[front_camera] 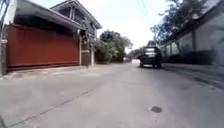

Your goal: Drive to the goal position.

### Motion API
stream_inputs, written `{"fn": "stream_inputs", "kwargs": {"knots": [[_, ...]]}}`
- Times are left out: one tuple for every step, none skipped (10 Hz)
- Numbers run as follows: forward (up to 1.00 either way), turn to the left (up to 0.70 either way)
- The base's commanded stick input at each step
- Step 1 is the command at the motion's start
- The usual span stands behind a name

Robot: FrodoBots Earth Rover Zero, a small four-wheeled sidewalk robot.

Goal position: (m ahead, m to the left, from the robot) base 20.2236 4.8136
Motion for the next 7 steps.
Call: {"fn": "stream_inputs", "kwargs": {"knots": [[1.00,-0.19],[1.00,0.00],[1.00,0.00],[1.00,0.00],[1.00,0.00],[1.00,0.00],[1.00,0.00]]}}
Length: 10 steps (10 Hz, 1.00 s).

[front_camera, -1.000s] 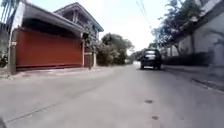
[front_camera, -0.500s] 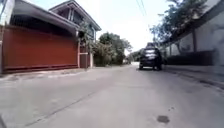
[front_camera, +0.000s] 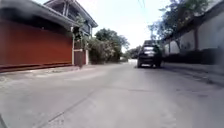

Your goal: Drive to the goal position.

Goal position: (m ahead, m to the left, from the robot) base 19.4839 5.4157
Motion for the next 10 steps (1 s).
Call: {"fn": "stream_inputs", "kwargs": {"knots": [[1.00,0.00],[1.00,0.00],[1.00,0.00],[1.00,0.00],[1.00,-0.05],[1.00,-0.23],[1.00,-0.36],[1.00,-0.35],[1.00,-0.27],[1.00,-0.10]]}}
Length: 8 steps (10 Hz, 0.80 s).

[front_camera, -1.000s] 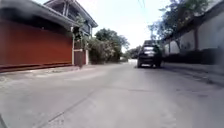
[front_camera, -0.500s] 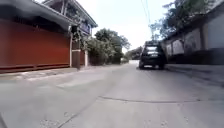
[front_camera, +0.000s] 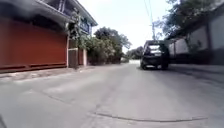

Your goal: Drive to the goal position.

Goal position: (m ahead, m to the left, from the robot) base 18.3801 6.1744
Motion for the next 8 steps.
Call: {"fn": "stream_inputs", "kwargs": {"knots": [[1.00,-0.01],[1.00,-0.04],[1.00,-0.05],[1.00,-0.01],[1.00,0.00],[1.00,0.00],[1.00,0.00],[1.00,0.00]]}}
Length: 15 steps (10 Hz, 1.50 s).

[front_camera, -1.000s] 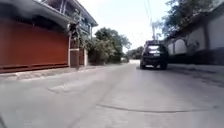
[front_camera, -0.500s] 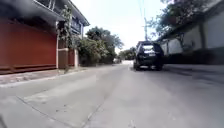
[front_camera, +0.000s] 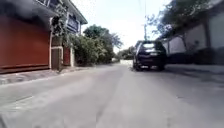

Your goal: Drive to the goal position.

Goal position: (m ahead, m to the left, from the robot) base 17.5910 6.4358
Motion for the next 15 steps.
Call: {"fn": "stream_inputs", "kwargs": {"knots": [[1.00,0.09],[1.00,0.28],[1.00,0.29],[1.00,0.08],[1.00,0.00],[1.00,0.00],[1.00,0.00],[1.00,0.00],[1.00,0.00],[1.00,0.00],[1.00,0.00],[1.00,0.00],[1.00,0.00],[1.00,0.00],[1.00,0.00]]}}
